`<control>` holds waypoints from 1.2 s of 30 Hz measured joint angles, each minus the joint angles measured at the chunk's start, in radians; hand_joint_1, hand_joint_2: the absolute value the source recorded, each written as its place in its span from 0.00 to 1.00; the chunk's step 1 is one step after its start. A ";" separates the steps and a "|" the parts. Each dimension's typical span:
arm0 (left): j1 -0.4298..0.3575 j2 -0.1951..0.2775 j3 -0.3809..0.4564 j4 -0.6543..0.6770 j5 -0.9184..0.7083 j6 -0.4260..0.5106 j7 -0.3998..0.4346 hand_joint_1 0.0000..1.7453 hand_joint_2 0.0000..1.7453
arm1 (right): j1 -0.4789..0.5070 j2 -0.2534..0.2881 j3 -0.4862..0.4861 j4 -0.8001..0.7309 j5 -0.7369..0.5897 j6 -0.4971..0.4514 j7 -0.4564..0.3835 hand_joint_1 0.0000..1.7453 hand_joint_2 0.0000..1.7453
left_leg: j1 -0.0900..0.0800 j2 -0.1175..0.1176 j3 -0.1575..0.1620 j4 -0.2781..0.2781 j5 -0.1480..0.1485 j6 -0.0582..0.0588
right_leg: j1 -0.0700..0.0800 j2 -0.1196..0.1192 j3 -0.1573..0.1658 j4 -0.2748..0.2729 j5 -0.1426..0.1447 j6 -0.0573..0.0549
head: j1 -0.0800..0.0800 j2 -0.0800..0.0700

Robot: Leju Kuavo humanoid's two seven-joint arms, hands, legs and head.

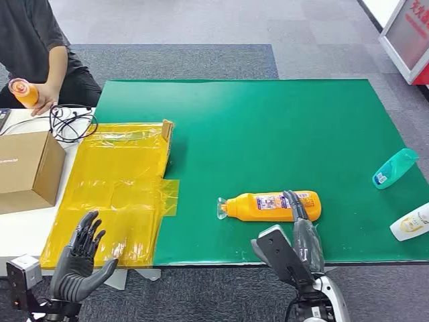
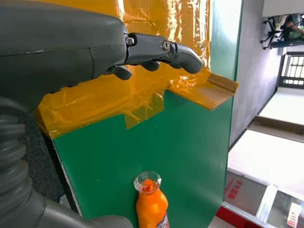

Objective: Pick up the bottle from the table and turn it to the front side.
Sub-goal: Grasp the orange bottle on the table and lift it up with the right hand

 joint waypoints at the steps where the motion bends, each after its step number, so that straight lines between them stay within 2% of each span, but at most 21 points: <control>1: 0.000 0.000 0.001 0.001 0.000 0.000 0.000 0.00 1.00 | 0.000 0.000 0.000 0.001 0.000 0.000 0.000 0.00 1.00 | 0.000 0.000 0.000 0.000 0.000 0.000 | 0.000 0.000 0.000 0.000 0.000 0.000 | 0.000 0.000; 13: -0.002 -0.001 0.010 0.007 -0.001 0.002 -0.011 0.00 1.00 | -0.015 -0.002 0.000 0.012 0.017 0.018 0.030 0.00 1.00 | 0.000 0.000 0.000 0.000 0.000 0.000 | 0.000 0.000 0.000 0.000 0.000 0.000 | 0.000 0.000; 19: -0.012 0.000 0.018 0.015 -0.012 -0.015 -0.021 0.00 1.00 | -0.050 -0.018 -0.001 0.016 0.125 0.109 0.117 0.00 1.00 | 0.000 0.000 0.000 0.000 0.000 0.000 | 0.000 0.000 0.000 0.000 0.000 0.000 | 0.000 0.000; 23: -0.028 0.004 0.035 0.030 -0.038 -0.040 -0.043 0.00 1.00 | -0.111 -0.045 -0.001 0.041 0.230 0.203 0.183 0.00 1.00 | 0.000 0.000 0.001 0.000 0.000 0.000 | 0.000 0.000 0.000 0.000 0.000 0.000 | 0.000 0.000; 26: -0.046 0.010 0.042 0.052 -0.060 -0.045 -0.063 0.00 1.00 | -0.169 -0.075 -0.001 0.082 0.281 0.253 0.203 0.00 1.00 | 0.000 0.000 0.001 0.000 0.001 0.000 | 0.000 0.000 0.000 0.000 0.001 0.000 | 0.000 0.000; 36: -0.115 0.040 0.065 0.158 -0.095 -0.013 -0.081 0.00 1.00 | -0.335 -0.183 0.016 0.294 0.307 0.313 0.190 0.00 1.00 | 0.000 0.000 0.000 0.000 0.001 0.000 | 0.000 0.000 0.000 0.000 0.001 0.000 | 0.000 0.000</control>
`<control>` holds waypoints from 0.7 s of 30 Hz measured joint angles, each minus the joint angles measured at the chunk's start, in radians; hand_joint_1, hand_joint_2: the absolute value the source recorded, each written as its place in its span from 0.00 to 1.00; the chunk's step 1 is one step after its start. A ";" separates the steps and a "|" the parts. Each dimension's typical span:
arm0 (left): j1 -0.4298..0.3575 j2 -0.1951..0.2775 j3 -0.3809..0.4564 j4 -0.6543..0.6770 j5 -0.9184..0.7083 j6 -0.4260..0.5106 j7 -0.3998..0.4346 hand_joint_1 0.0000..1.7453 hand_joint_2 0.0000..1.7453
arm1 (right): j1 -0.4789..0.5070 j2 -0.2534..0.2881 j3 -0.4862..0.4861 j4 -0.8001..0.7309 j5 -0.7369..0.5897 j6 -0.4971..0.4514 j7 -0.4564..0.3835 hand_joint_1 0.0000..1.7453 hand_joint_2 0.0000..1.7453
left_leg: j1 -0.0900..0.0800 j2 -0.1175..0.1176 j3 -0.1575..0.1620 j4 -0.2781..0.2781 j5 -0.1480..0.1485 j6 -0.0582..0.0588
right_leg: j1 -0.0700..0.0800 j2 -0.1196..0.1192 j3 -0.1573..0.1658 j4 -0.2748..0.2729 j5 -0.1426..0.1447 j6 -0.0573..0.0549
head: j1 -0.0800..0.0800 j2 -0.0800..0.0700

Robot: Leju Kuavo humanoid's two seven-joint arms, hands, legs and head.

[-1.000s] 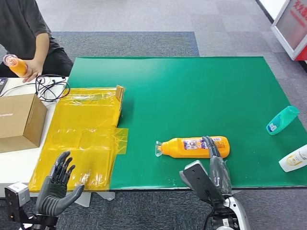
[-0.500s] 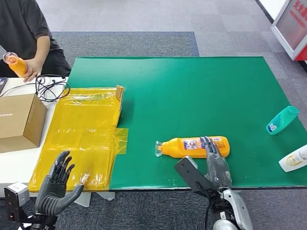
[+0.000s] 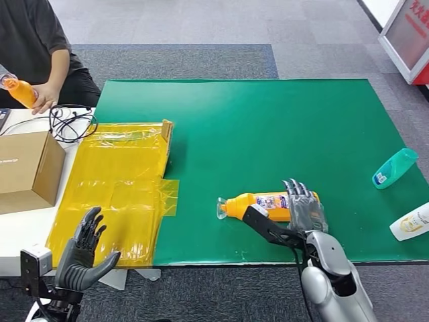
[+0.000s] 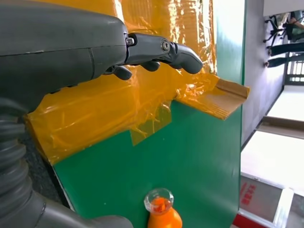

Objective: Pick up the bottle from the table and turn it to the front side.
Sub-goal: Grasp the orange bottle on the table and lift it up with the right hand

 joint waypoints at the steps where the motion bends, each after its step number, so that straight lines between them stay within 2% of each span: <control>1: -0.008 0.006 0.002 0.015 -0.002 0.004 -0.007 0.00 1.00 | -0.029 -0.014 0.008 0.038 -0.001 0.009 -0.005 0.00 1.00 | 0.000 0.000 0.000 0.000 0.000 0.000 | 0.000 0.000 0.000 0.000 0.000 0.000 | 0.000 0.000; 8: -0.053 0.051 0.005 0.095 -0.011 0.020 -0.045 0.00 1.00 | -0.225 -0.098 0.085 0.344 -0.014 0.043 -0.047 0.00 1.00 | 0.000 0.000 0.000 0.000 0.001 0.001 | 0.000 0.000 0.000 0.000 0.001 0.001 | 0.000 0.000; 17: -0.066 0.083 -0.012 0.142 -0.002 0.033 -0.077 0.00 1.00 | -0.364 -0.147 0.157 0.580 -0.053 0.033 -0.075 0.00 1.00 | 0.000 0.000 0.000 0.000 0.001 0.001 | 0.000 0.000 -0.001 0.000 0.001 0.001 | 0.000 0.000; 20: -0.080 0.087 -0.014 0.159 0.031 0.030 -0.128 0.00 1.00 | -0.425 -0.184 0.189 0.628 -0.084 0.088 -0.092 0.00 1.00 | -0.002 -0.001 -0.001 0.001 0.002 0.002 | -0.002 -0.001 -0.001 0.000 0.002 0.002 | 0.000 0.000; 21: -0.088 0.089 -0.017 0.168 0.037 0.034 -0.141 0.00 1.00 | -0.446 -0.202 0.201 0.634 -0.107 0.128 -0.097 0.18 1.00 | -0.002 -0.001 -0.001 0.001 0.002 0.003 | -0.002 -0.001 -0.001 0.000 0.002 0.002 | 0.000 0.000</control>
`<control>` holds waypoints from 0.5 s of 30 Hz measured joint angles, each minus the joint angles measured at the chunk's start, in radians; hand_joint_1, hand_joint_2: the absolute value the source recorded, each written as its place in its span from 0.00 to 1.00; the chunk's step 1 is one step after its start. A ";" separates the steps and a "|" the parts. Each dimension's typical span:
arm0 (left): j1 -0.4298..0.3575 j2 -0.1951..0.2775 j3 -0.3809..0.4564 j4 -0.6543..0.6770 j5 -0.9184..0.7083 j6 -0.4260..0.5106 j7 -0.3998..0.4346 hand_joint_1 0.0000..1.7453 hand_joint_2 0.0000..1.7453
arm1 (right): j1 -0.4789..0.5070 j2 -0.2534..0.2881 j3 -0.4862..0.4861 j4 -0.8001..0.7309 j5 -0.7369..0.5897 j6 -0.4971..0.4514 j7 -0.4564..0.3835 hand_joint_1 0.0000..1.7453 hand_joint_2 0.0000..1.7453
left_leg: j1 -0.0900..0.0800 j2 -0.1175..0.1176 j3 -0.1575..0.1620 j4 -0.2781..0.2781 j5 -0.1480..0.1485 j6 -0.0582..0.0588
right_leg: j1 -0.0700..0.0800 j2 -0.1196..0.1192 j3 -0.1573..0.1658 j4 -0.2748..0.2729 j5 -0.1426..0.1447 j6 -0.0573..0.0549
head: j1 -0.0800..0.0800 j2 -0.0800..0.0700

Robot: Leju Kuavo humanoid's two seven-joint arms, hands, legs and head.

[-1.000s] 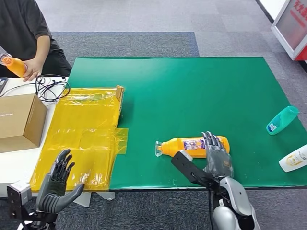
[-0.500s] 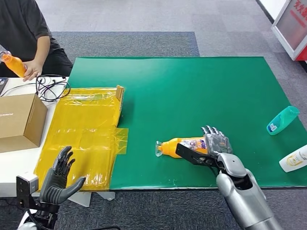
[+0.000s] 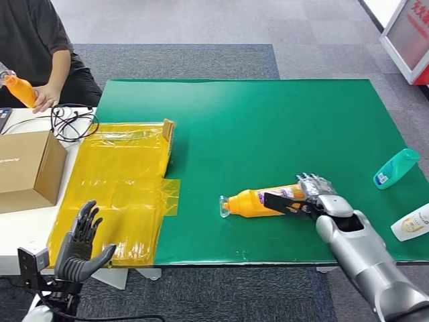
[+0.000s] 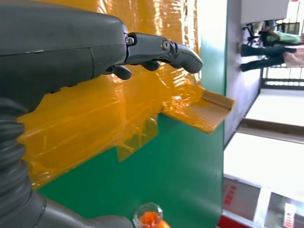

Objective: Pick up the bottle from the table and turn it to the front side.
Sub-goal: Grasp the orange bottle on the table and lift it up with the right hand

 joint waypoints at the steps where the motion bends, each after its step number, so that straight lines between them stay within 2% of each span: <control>1: -0.007 0.002 -0.003 0.009 0.003 0.005 -0.008 0.00 1.00 | -0.016 -0.016 0.010 0.002 -0.023 0.036 -0.004 0.35 1.00 | 0.000 0.000 0.000 0.000 0.000 0.000 | 0.000 0.000 0.000 0.000 0.000 0.000 | 0.000 0.000; 3: -0.014 0.005 -0.008 0.021 0.006 0.012 -0.015 0.00 1.00 | -0.034 -0.034 0.022 0.003 -0.050 0.075 -0.008 0.70 1.00 | -0.001 0.000 0.000 0.000 0.000 0.000 | -0.001 0.000 0.000 0.000 0.000 0.000 | 0.000 0.000; 6: -0.015 0.005 -0.009 0.022 0.007 0.012 -0.015 0.00 1.00 | -0.036 -0.036 0.023 0.004 -0.053 0.078 -0.008 0.70 1.00 | -0.001 0.000 0.000 0.000 0.000 0.000 | -0.001 0.000 0.000 0.000 0.000 0.000 | 0.000 0.000; 8: -0.018 0.008 -0.016 0.030 0.010 0.016 -0.019 0.00 1.00 | -0.046 -0.050 0.034 0.010 -0.071 0.081 -0.008 0.85 1.00 | -0.001 0.000 0.000 0.000 0.000 0.000 | -0.001 0.000 0.000 0.000 0.000 0.001 | 0.000 0.000; 10: -0.023 0.016 -0.033 0.048 0.020 0.023 -0.026 0.00 1.00 | -0.065 -0.088 0.070 0.023 -0.130 0.073 -0.013 1.00 1.00 | -0.001 0.000 0.000 0.000 0.000 0.000 | -0.001 0.000 0.000 0.000 0.000 0.001 | 0.000 0.000; 12: -0.024 0.024 -0.049 0.059 0.020 0.034 -0.016 0.00 1.00 | -0.074 -0.122 0.100 0.030 -0.209 0.069 -0.020 1.00 1.00 | -0.001 0.000 0.000 0.000 0.000 0.000 | -0.001 0.000 0.000 0.000 0.000 0.001 | 0.000 0.000; 15: -0.010 0.035 -0.058 0.059 0.001 0.050 0.029 0.00 1.00 | -0.048 -0.137 0.104 0.028 -0.295 0.043 -0.040 1.00 1.00 | 0.000 0.000 0.002 0.000 0.000 0.000 | 0.000 0.001 0.001 0.000 0.000 0.001 | 0.000 0.000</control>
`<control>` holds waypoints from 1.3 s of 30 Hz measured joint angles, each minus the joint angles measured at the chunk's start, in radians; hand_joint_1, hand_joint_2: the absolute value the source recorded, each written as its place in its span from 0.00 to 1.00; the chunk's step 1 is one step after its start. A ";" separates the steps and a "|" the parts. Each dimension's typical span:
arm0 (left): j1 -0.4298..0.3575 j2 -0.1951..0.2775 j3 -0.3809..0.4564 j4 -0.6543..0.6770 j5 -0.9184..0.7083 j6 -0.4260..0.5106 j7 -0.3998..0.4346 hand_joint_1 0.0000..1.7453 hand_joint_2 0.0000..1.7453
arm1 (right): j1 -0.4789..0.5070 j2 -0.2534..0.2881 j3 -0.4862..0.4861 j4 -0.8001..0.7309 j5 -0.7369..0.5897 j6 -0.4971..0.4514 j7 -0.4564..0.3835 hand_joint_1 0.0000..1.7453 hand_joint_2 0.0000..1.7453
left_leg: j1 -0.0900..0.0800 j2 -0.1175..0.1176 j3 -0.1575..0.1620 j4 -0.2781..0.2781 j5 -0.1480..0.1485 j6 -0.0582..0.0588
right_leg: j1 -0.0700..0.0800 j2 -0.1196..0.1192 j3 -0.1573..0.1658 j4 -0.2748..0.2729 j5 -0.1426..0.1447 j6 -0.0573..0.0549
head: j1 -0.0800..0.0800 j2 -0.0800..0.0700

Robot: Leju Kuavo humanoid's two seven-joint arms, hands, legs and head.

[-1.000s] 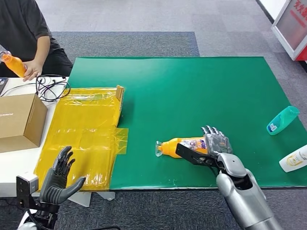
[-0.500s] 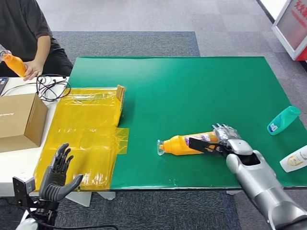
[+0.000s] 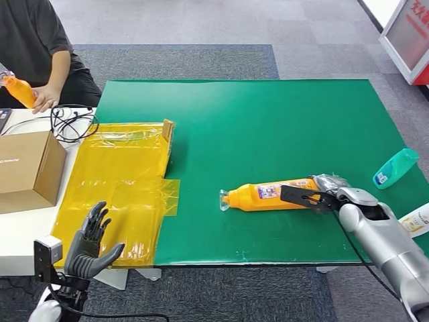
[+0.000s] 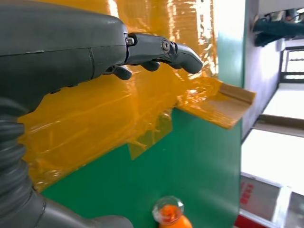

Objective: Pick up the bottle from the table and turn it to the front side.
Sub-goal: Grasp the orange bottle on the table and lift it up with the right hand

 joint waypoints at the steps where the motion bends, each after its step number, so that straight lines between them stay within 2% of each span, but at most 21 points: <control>1: 0.009 0.005 -0.001 -0.001 -0.002 -0.001 0.007 0.00 1.00 | 0.014 -0.002 -0.001 0.000 -0.016 -0.025 -0.012 1.00 1.00 | 0.000 0.001 0.001 0.000 0.000 0.000 | 0.000 0.001 0.000 0.000 0.000 0.000 | 0.000 0.000; 5: 0.029 0.017 -0.001 -0.004 -0.003 -0.016 0.014 0.00 1.00 | 0.047 -0.015 -0.005 -0.003 -0.053 -0.068 -0.040 1.00 1.00 | 0.000 0.003 0.005 0.000 -0.001 -0.001 | 0.001 0.003 0.004 -0.001 0.000 0.000 | 0.000 0.000; 18: 0.035 0.023 -0.004 -0.004 -0.008 -0.021 0.018 0.00 1.00 | 0.113 -0.037 0.008 -0.042 -0.080 -0.065 -0.040 1.00 1.00 | 0.000 0.004 0.010 0.000 -0.001 0.000 | 0.000 0.004 0.009 -0.001 0.000 0.000 | 0.000 0.000; 25: 0.047 0.021 -0.003 -0.032 -0.006 -0.032 0.044 0.00 1.00 | 0.189 -0.043 -0.008 -0.146 -0.147 -0.136 -0.019 1.00 1.00 | 0.001 0.003 0.008 0.000 -0.002 0.000 | 0.000 0.003 0.008 -0.001 0.000 0.000 | 0.000 0.000; 29: 0.054 0.014 -0.002 -0.053 -0.006 -0.040 0.058 0.00 1.00 | 0.243 -0.038 -0.036 -0.222 -0.154 -0.151 -0.014 0.01 1.00 | 0.001 0.002 0.005 0.000 -0.002 0.000 | 0.000 0.002 0.006 -0.001 0.000 0.000 | 0.000 0.000; 39: 0.061 0.001 0.003 -0.080 -0.008 -0.048 0.068 0.00 1.00 | 0.266 -0.017 -0.079 -0.290 -0.081 -0.184 -0.002 0.00 1.00 | 0.000 0.002 0.004 0.000 -0.001 0.000 | 0.000 0.002 0.005 -0.001 0.000 0.000 | 0.000 0.000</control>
